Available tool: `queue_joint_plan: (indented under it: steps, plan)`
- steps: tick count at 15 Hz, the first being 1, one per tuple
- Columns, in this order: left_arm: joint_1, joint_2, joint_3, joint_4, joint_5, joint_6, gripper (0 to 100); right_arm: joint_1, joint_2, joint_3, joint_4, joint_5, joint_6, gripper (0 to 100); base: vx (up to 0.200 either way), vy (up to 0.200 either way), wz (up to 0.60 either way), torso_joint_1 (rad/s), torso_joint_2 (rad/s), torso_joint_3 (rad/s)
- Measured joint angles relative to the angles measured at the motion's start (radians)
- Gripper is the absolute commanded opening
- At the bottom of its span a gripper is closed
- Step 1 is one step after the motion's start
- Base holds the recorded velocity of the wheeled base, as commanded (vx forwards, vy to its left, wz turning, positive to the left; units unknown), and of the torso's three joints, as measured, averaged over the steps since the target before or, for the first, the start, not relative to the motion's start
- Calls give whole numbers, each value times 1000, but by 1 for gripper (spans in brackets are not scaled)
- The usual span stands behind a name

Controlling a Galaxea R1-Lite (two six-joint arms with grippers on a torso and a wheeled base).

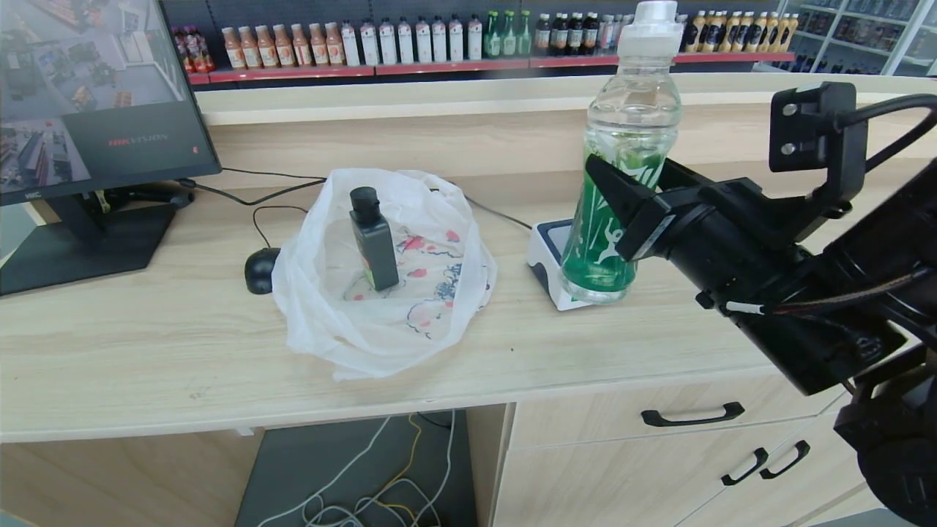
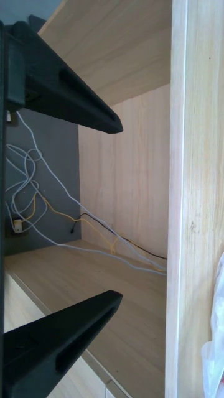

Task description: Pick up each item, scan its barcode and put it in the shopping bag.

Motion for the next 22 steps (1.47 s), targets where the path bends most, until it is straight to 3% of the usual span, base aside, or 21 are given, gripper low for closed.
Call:
queue_joint_plan:
  steps: [4, 16, 22]
  plan:
    - [0, 0, 0, 0, 0, 0, 100, -19, 5, 29, -25, 4, -7, 0, 0, 0, 0, 0, 0, 0]
    - [0, 0, 0, 0, 0, -2, 100, -48, 26, 72, -56, 23, 1, 0, 0, 200, 0, 4, 0, 0]
    - [-1, 0, 0, 0, 0, 0, 100, -47, 36, 91, -71, 30, 1, 0, 0, 0, 0, 0, 0, 0]
